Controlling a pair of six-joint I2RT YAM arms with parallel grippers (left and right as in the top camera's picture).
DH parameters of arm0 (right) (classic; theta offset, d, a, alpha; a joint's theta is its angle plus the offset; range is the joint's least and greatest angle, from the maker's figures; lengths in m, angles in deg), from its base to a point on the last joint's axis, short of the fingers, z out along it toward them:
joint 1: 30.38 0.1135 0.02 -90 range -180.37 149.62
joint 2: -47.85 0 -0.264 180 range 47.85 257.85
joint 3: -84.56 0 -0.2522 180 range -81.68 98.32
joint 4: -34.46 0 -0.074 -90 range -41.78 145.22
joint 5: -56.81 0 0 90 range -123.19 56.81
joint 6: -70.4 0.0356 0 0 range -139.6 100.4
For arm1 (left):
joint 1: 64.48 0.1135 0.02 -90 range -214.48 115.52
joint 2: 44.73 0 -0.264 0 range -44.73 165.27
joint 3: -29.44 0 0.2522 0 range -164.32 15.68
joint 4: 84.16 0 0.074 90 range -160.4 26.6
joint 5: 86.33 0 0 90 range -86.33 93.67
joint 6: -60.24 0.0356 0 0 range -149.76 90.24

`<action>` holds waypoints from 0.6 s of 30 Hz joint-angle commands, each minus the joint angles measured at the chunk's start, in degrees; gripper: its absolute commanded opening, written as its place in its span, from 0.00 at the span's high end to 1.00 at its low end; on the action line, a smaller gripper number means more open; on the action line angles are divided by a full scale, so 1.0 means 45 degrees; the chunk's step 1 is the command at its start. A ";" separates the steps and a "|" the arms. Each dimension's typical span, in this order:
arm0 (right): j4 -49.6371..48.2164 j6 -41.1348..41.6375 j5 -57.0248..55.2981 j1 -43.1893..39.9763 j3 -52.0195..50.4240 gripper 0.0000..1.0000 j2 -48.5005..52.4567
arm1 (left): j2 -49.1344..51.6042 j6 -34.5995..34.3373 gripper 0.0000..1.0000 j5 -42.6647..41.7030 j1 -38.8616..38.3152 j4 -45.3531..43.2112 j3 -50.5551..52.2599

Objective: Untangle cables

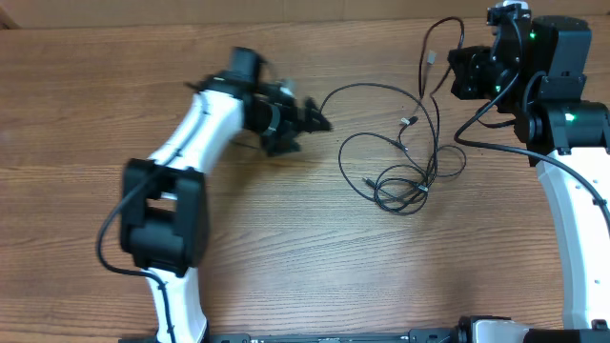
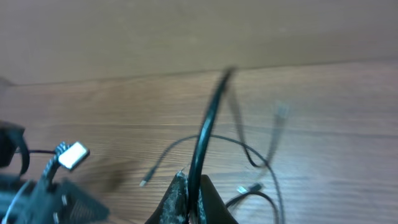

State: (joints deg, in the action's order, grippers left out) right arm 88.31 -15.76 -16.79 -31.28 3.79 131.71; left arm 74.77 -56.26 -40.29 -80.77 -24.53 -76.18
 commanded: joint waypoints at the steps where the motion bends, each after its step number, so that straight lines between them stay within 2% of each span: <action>1: 0.0136 0.0151 -0.0840 -0.0287 0.0005 0.96 -0.0102 | 0.0044 0.0758 0.00 0.3959 -0.1520 -0.0121 0.0058; 4: 0.0340 0.0146 -0.0835 -0.0573 0.0005 0.96 -0.0102 | 0.0049 0.1277 0.00 0.6829 -0.2871 -0.0262 0.0058; 9: 0.0826 0.0146 -0.0831 -0.0685 0.0005 0.96 -0.0102 | 0.0049 0.1608 0.00 0.9190 -0.4692 -0.1132 0.0058; 14: 0.1180 0.0146 -0.0835 -0.0685 0.0005 0.96 -0.0102 | 0.0379 0.1559 0.02 1.0550 -0.5717 -0.2220 0.0058; 18: 0.1365 0.0141 -0.0835 -0.0685 0.0005 0.96 -0.0102 | 0.0821 0.1622 0.05 1.0550 -0.6023 -0.2336 0.0058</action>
State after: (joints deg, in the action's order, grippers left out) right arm 94.41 -15.26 -20.07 -34.25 3.79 131.71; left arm 75.71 -50.42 3.24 -107.52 -34.96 -76.18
